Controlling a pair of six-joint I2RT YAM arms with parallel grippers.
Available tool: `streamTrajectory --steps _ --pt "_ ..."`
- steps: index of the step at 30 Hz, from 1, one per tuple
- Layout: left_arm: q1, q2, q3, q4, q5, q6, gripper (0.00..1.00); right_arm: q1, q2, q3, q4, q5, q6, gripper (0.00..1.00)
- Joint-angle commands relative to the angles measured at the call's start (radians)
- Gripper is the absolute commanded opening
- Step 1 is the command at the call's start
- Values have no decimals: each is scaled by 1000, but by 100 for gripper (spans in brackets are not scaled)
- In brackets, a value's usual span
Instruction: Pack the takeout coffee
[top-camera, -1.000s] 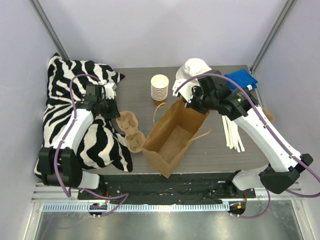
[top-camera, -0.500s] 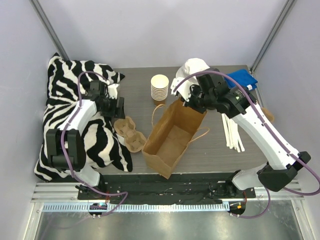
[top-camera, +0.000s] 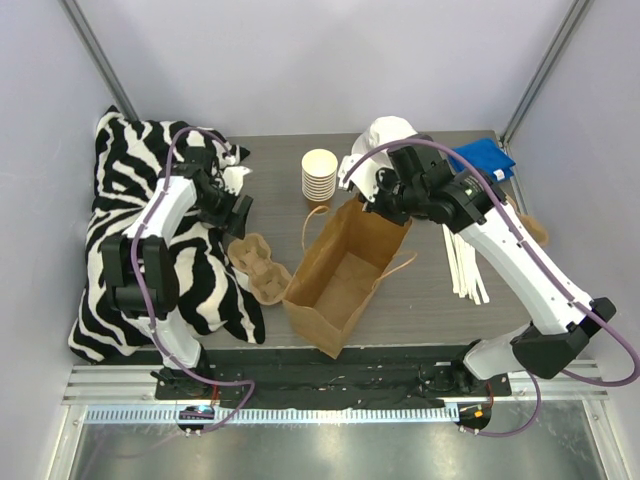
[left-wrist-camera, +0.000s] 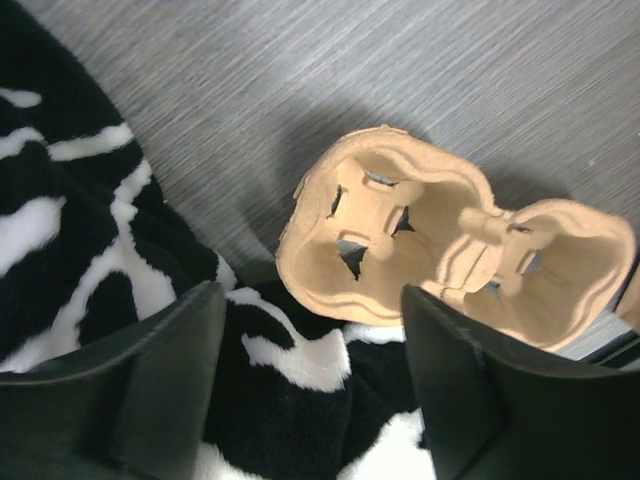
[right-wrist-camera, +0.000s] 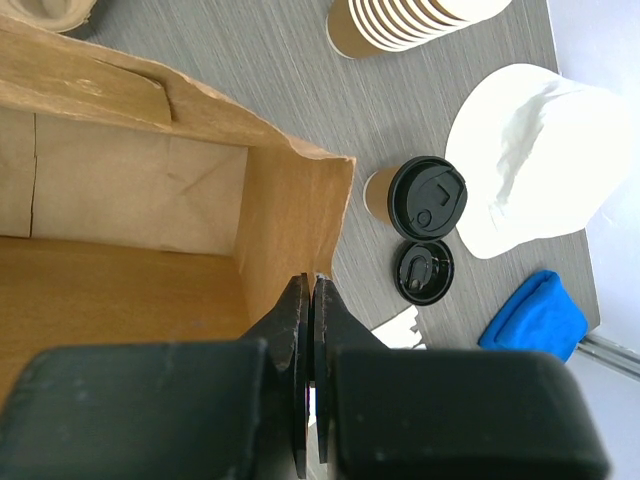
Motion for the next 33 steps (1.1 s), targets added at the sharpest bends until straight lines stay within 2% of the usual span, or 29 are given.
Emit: streamTrajectory --steps 1,5,12,17,23,28,31,33 --pt "3 49 41 -72 12 84 72 -2 5 50 11 -10 5 1" --pt "5 66 19 -39 -11 89 67 0 6 46 10 -10 5 1" --pt "3 98 -1 4 -29 75 71 0 12 52 11 -10 5 1" --pt "3 129 6 -29 8 113 62 0 12 47 11 -5 6 1" --pt "3 149 -2 -18 -11 115 49 -2 14 44 11 -4 5 1" --pt "3 152 -11 -10 -21 112 41 -2 18 44 13 -8 5 1" --pt "3 155 -8 -10 -23 113 32 -4 18 46 17 -10 8 1" --pt "3 158 -8 -13 -26 115 31 -4 20 47 19 -10 9 1"
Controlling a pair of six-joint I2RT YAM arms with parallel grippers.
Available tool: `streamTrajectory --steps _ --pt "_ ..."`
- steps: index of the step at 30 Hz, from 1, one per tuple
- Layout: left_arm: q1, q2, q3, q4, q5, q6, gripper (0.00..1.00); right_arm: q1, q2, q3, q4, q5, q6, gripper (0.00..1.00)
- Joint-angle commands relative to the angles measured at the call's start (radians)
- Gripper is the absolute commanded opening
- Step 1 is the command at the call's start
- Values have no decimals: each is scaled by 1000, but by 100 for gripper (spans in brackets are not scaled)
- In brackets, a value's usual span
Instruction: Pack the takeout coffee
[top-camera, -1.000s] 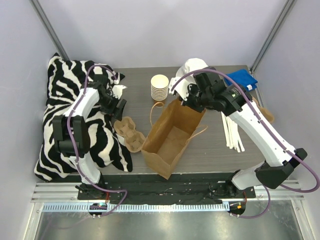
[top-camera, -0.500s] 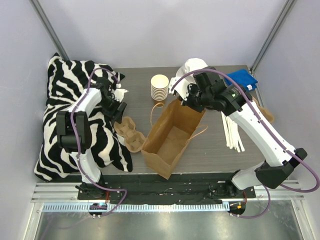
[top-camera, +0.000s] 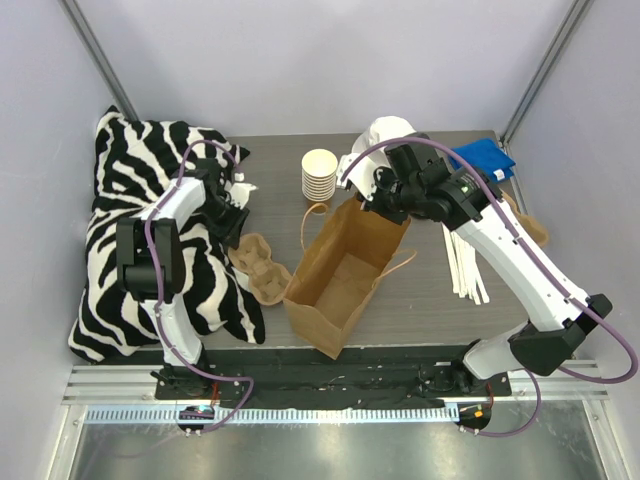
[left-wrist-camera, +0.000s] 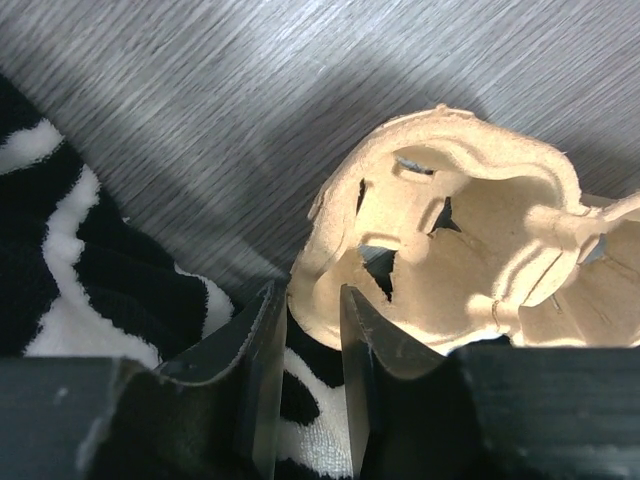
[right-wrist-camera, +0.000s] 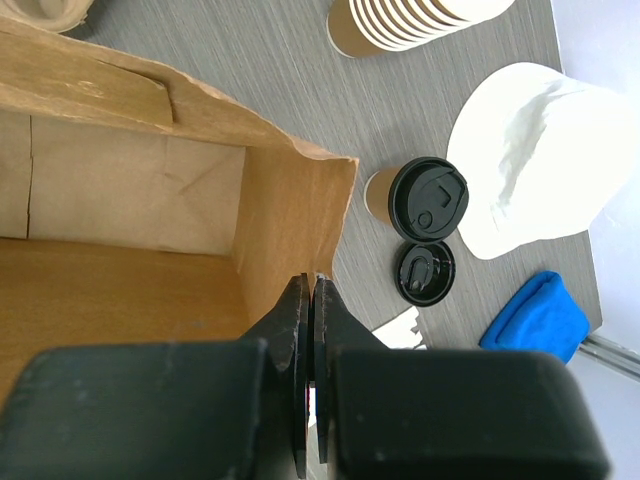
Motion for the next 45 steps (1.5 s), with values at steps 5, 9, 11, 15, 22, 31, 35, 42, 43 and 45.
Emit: streamTrajectory --steps 5,9,11,15,22,31,35,42,43,45 --pt "3 12 -9 18 -8 16 32 -3 1 41 18 -8 9 1" --pt "3 13 -9 25 -11 13 33 -3 -3 40 18 -5 11 1" --pt "3 4 -9 32 -9 10 25 -3 -2 38 18 -7 8 1" --pt "3 -78 8 16 26 -4 6 -5 -5 41 18 -3 -1 1" --pt "3 -285 94 -54 83 -73 0 -11 -40 50 41 -13 -24 1" --pt "3 -471 430 -119 107 -182 0 -11 -62 61 44 -60 -38 1" --pt "3 -522 626 -117 123 -218 0 -11 -60 43 47 -77 -38 1" --pt "2 -623 818 -10 212 -277 0 -11 -46 26 73 -97 -14 1" --pt "2 -638 827 -1 231 -301 0 -12 -42 29 75 -97 -11 1" --pt "2 -660 823 54 297 -330 0 -11 -30 43 75 -103 0 1"
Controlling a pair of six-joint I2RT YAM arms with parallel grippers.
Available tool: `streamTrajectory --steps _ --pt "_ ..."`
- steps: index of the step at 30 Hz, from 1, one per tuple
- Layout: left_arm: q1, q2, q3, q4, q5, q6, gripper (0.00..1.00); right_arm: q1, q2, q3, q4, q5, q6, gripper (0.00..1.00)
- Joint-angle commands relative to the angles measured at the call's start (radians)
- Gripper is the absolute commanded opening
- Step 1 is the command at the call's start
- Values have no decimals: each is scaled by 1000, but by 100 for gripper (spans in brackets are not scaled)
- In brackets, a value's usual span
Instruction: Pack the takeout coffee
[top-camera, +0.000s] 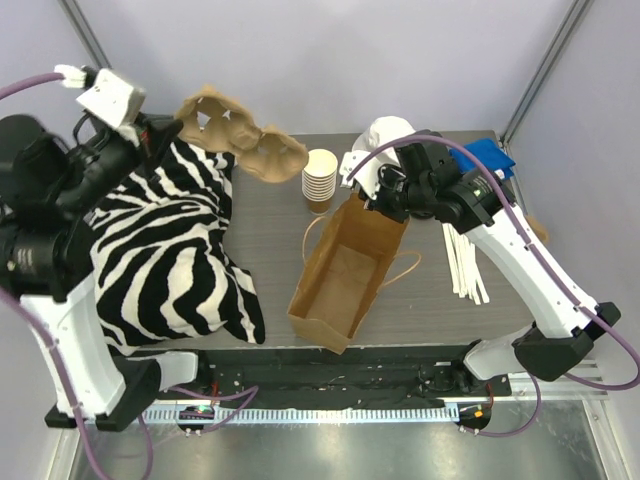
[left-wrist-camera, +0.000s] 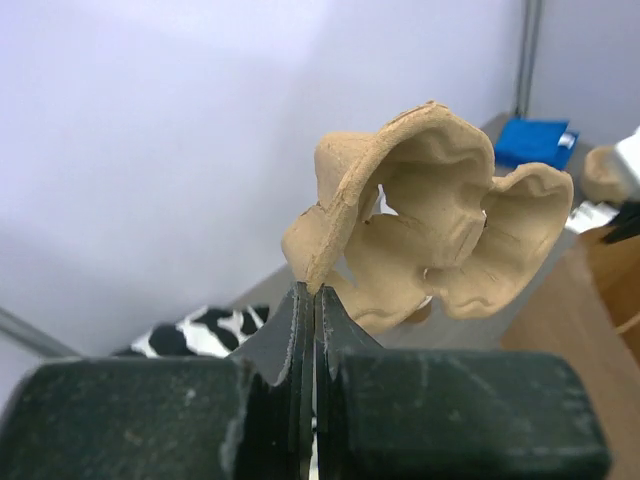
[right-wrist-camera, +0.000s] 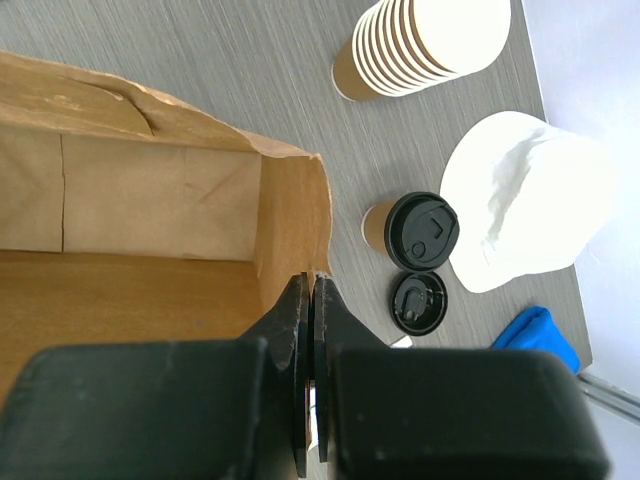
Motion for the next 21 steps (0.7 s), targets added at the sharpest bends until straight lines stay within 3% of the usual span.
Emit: streamTrajectory --steps 1,11,16,21 --pt "2 -49 11 124 136 -97 0 -3 7 34 54 -27 28 1" --pt "2 -28 54 256 423 -398 0 -4 38 77 60 -31 70 1" --pt "2 -41 -28 239 442 -341 0 -4 55 99 57 -37 84 1" --pt "-35 29 56 70 375 -212 0 -3 73 107 51 -28 82 1"
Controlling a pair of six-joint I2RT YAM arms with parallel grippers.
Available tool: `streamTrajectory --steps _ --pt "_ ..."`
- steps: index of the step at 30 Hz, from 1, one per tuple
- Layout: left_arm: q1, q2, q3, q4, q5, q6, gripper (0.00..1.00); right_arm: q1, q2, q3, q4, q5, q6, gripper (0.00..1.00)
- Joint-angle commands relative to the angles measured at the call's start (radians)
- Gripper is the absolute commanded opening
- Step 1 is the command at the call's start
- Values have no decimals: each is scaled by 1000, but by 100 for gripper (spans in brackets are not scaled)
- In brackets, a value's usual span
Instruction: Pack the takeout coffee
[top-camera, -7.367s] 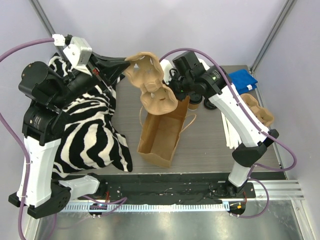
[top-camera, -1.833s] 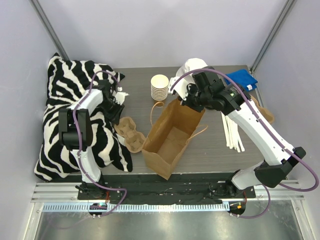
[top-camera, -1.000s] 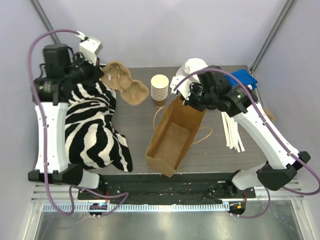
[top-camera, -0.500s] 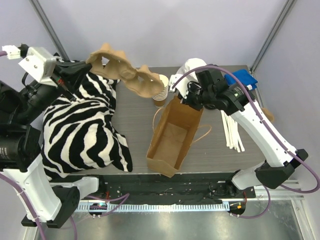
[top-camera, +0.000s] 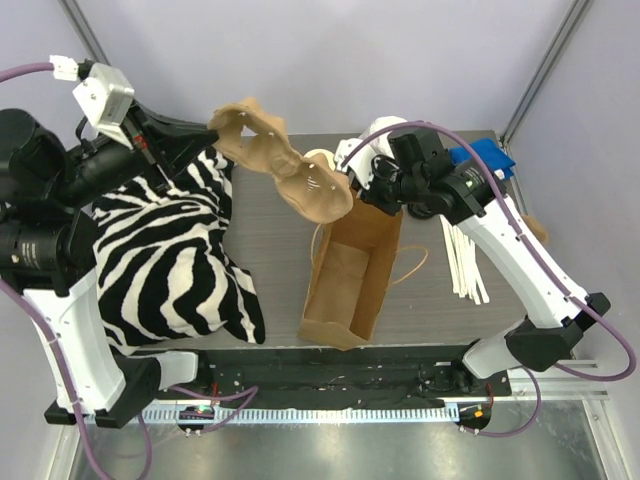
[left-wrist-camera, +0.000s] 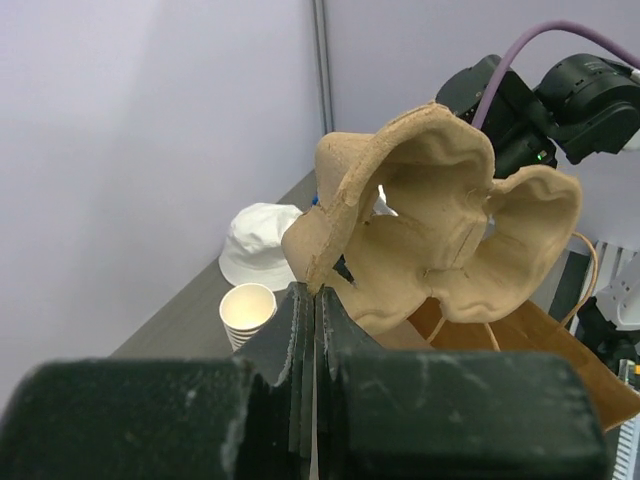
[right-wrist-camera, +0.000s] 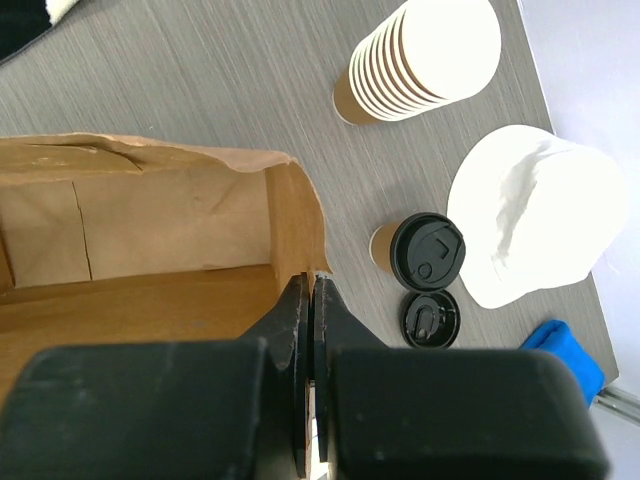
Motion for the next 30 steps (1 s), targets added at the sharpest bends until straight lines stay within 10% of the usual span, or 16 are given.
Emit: streamTrajectory --steps 1,15,30 --pt "-46 63 84 -128 -45 128 0 -3 17 37 35 -2 17 1" --pt "-459 122 62 -292 -432 481 0 -37 105 57 39 -4 24 1" --pt "-1157 136 -37 -320 -1227 780 0 -23 132 204 -50 -19 69 1"
